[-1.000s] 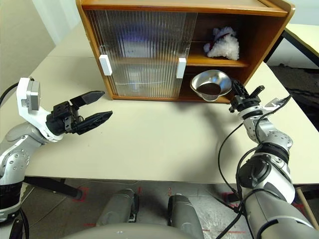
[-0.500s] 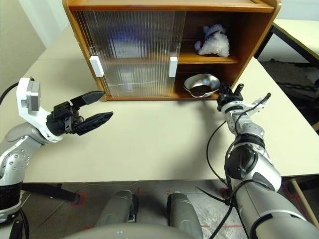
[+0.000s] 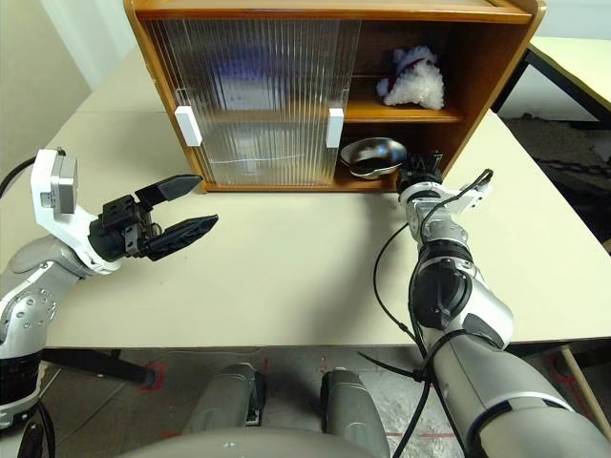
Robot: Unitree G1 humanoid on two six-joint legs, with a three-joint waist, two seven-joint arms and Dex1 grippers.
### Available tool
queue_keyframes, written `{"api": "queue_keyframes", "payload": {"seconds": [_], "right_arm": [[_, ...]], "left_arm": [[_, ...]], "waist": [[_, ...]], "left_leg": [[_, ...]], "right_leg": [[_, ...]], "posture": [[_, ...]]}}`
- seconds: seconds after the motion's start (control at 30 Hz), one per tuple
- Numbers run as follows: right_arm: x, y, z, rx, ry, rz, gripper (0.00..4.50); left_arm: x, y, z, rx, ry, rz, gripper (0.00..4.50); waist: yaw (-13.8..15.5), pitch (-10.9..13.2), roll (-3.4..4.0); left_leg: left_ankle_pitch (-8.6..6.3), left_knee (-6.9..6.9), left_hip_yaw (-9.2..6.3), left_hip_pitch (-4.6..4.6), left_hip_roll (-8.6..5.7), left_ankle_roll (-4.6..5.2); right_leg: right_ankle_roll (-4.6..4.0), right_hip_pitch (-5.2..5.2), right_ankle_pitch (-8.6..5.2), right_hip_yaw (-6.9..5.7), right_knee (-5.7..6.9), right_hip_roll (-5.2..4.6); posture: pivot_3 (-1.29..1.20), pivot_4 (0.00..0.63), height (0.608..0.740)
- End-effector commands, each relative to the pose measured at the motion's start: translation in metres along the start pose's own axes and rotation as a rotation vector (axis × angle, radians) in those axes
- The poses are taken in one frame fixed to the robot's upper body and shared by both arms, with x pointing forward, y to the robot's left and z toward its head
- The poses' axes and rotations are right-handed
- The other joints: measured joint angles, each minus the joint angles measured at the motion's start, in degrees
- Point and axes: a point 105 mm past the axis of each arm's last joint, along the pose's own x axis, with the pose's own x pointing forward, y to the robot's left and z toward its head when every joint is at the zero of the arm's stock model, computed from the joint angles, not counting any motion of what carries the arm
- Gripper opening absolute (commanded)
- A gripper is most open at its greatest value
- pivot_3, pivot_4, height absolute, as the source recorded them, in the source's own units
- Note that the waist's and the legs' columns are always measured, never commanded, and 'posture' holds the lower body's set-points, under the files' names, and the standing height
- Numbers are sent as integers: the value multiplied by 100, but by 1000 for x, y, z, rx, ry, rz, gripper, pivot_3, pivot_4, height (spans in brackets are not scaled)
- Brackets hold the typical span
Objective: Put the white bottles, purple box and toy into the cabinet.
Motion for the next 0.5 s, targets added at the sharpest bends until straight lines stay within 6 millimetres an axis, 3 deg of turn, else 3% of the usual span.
{"api": "queue_keyframes", "payload": {"seconds": [0.03, 0.5], "right_arm": [[3, 2, -3, 8, -33, -21, 3], [5, -2, -11, 52, -74, -85, 3]], "left_arm": [[1, -3, 1, 6, 3, -5, 4500], [1, -2, 0, 9, -3, 4, 4500]], "waist": [[-7, 0, 0], [-4, 0, 0]], "left_leg": [[0, -1, 0, 1, 0, 0], [0, -12, 0, 2, 0, 0]], "right_leg": [[0, 0, -1, 0, 0, 0], [-12, -3, 2, 0, 0, 1]], "posture": [[300, 33, 740], [304, 34, 740]]}}
